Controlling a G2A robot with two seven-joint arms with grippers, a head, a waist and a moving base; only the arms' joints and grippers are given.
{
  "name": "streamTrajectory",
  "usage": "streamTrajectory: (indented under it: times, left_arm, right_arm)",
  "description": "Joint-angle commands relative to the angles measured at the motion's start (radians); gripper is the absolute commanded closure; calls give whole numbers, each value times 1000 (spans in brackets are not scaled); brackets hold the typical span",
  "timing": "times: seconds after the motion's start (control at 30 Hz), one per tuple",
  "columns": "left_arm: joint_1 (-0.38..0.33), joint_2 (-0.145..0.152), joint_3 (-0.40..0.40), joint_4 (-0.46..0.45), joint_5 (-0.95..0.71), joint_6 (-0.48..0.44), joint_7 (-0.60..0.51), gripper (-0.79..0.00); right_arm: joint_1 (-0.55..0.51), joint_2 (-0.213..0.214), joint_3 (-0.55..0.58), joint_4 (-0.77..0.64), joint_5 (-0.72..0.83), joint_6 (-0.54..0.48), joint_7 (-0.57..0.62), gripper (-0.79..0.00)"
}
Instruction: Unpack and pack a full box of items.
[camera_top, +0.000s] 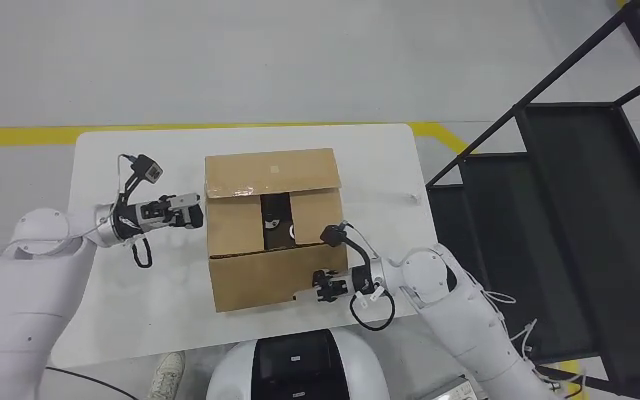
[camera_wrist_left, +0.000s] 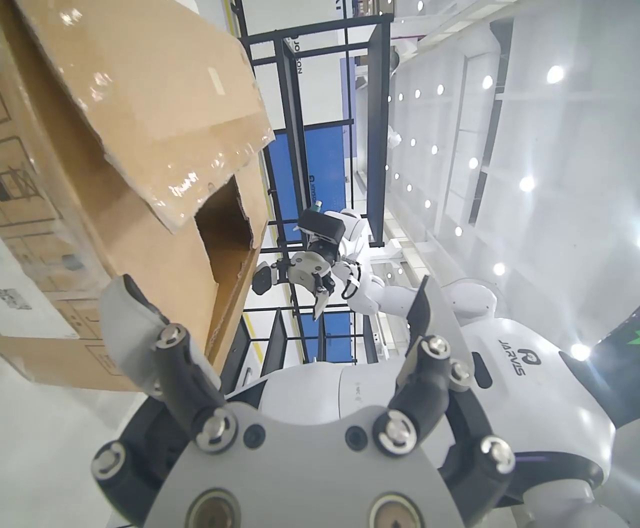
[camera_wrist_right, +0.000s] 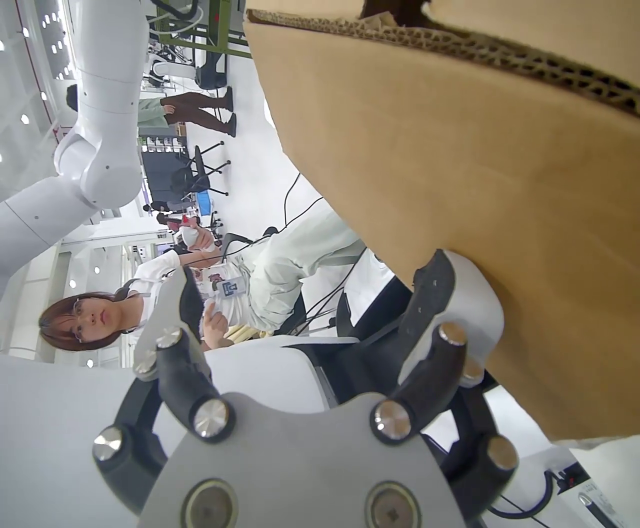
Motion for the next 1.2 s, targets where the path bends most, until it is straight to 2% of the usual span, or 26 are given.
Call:
streamTrajectory:
  times: [0.0,0.3,0.8,0.93,1.17]
  left_arm:
    - [-13,-5,8,21,-23,-18,-8,-785]
    - [-103,-38,67,107,-113,-61,-61,-785]
    - [-240,-83,126,150,-192,-90,-32,-785]
    - [-306,-105,159,226,-185,-113,-9,-785]
    - [-424,-161,229,358,-257,-118,-4,-785]
  right_arm:
    - [1,2,-1,1,3,-3,3,-785]
    - [-6,16,6,2,26,-14,3,-785]
    - [-9,36,20,8,70,-30,-6,-785]
    - [-7,40,19,11,78,-30,-10,-785]
    - [-17,50,34,13,96,-37,-22,-785]
